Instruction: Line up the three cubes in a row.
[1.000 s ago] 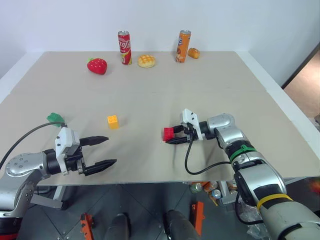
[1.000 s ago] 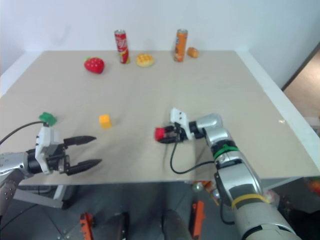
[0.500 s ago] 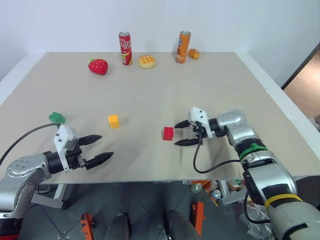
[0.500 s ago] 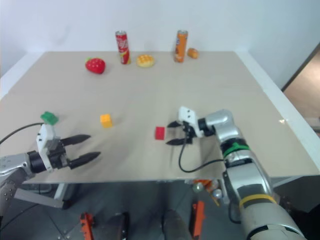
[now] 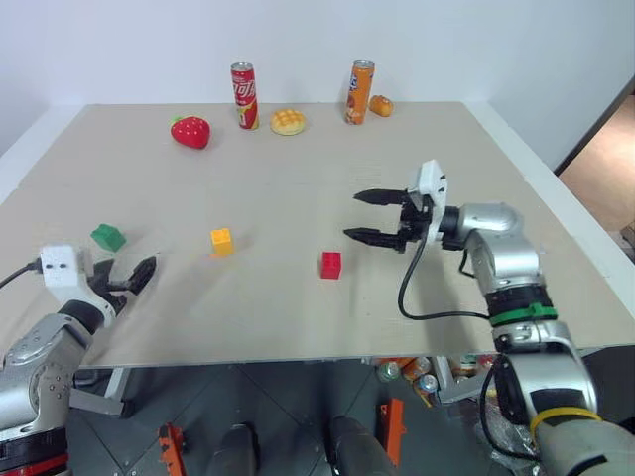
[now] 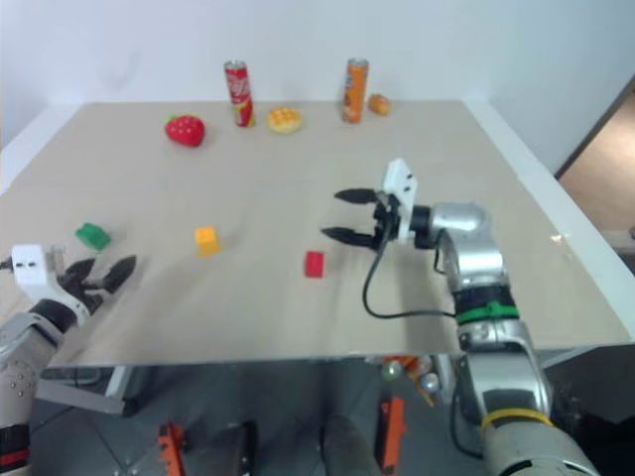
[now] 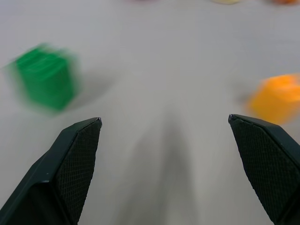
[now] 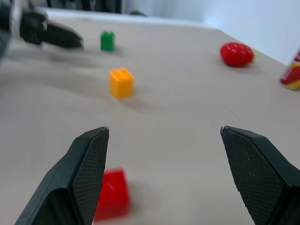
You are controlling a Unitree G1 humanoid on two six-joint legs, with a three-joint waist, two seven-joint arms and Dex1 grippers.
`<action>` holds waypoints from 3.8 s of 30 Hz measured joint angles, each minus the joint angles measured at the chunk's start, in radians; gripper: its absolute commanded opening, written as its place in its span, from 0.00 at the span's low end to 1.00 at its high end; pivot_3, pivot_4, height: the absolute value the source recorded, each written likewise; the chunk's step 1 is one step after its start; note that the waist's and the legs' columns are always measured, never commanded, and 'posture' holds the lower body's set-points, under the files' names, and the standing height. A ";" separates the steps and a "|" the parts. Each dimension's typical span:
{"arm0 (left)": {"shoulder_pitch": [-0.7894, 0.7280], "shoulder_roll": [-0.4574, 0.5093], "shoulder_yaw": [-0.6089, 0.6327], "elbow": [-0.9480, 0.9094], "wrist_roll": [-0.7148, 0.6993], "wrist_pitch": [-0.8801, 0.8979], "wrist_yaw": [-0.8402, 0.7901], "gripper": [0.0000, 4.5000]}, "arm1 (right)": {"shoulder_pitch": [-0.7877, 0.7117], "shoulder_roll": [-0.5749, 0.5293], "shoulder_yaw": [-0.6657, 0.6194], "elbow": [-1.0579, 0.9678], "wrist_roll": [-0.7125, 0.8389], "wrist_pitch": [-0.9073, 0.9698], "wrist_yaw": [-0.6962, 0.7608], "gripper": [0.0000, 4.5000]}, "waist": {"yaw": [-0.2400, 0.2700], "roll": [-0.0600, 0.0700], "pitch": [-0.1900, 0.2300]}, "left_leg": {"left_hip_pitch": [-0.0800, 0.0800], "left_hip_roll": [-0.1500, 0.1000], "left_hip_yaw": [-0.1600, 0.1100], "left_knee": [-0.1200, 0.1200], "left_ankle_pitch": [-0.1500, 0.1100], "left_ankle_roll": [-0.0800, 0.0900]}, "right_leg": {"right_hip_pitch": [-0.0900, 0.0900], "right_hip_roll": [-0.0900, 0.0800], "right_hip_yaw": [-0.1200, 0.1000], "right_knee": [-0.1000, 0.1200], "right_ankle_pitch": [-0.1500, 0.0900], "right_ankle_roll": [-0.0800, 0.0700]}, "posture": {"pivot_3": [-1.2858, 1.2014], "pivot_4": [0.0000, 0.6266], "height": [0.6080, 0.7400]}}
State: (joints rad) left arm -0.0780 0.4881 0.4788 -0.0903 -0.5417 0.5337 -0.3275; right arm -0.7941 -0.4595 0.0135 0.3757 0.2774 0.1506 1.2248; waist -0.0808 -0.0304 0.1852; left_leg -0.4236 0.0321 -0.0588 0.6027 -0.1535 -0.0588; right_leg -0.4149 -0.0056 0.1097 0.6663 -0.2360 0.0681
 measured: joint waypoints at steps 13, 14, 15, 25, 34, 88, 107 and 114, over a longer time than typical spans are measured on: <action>-0.156 0.108 -0.011 0.311 0.152 -0.071 0.042 1.00 | 0.129 0.036 0.064 -0.251 0.037 0.119 -0.092 0.88 | 0.006 -0.001 -0.001 | 0.000 0.000 0.000 0.001 0.002 -0.001 | -0.001 0.000 -0.001 0.000 0.001 -0.006 | 0.52 0.24 1.00; -0.181 0.117 -0.021 0.347 0.164 -0.079 0.037 1.00 | 0.129 0.037 0.065 -0.257 0.040 0.123 -0.095 0.88 | 0.007 -0.001 -0.001 | 0.000 0.000 0.000 0.001 0.002 -0.001 | -0.001 0.000 -0.001 0.000 0.001 -0.006 | 0.52 0.24 1.00; -0.221 0.122 -0.040 0.409 0.190 -0.103 0.034 1.00 | 0.130 0.036 0.065 -0.271 0.045 0.131 -0.098 0.88 | 0.006 -0.001 -0.001 | -0.001 0.000 0.001 0.000 0.002 -0.001 | -0.001 0.000 -0.001 -0.001 0.001 -0.006 | 0.52 0.24 1.00; -0.453 0.172 -0.127 0.774 0.277 -0.242 -0.089 1.00 | 0.149 0.013 0.063 -0.358 0.082 0.173 -0.122 0.88 | 0.011 -0.001 -0.001 | -0.001 0.000 -0.001 -0.001 0.002 -0.002 | -0.001 0.000 -0.003 -0.001 0.001 -0.003 | 0.52 0.24 1.00; -0.655 0.186 -0.201 1.070 0.363 -0.370 -0.145 1.00 | 0.154 -0.008 0.062 -0.370 0.096 0.182 -0.141 0.88 | 0.017 -0.001 -0.001 | -0.001 0.000 -0.001 -0.001 0.005 -0.001 | -0.001 0.000 -0.004 0.000 0.002 -0.003 | 0.52 0.24 1.00; -0.755 0.000 -0.670 0.699 0.279 -0.473 -1.183 0.30 | 0.350 -0.259 -0.138 -0.384 0.209 0.273 -0.114 0.89 | 0.006 -0.001 0.000 | -0.010 0.000 -0.001 0.001 0.006 -0.001 | -0.008 0.000 -0.003 -0.001 0.004 0.002 | 0.52 0.24 1.00; -0.934 -0.118 -0.717 1.105 0.537 -0.806 -1.097 0.30 | 0.404 -0.233 -0.142 -0.483 0.233 0.305 -0.210 0.89 | 0.006 -0.001 0.000 | -0.011 -0.001 -0.002 0.001 0.006 0.000 | -0.008 0.000 -0.002 -0.001 0.004 0.003 | 0.52 0.24 1.00; -0.967 -0.103 -0.710 1.175 0.579 -0.813 -1.053 0.30 | 0.404 -0.222 -0.138 -0.483 0.233 0.304 -0.221 0.89 | 0.005 -0.001 0.000 | -0.011 -0.001 -0.002 0.001 0.006 0.000 | -0.008 0.000 -0.002 0.000 0.004 0.004 | 0.52 0.24 1.00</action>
State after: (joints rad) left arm -1.0446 0.3854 -0.2307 1.0850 0.0369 -0.2795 -1.3807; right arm -0.3905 -0.6813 -0.1246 -0.1071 0.5108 0.4551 1.0035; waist -0.0754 -0.0313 0.1848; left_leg -0.4351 0.0311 -0.0603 0.6040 -0.1480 -0.0590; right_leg -0.4229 -0.0058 0.1080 0.6658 -0.2322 0.0716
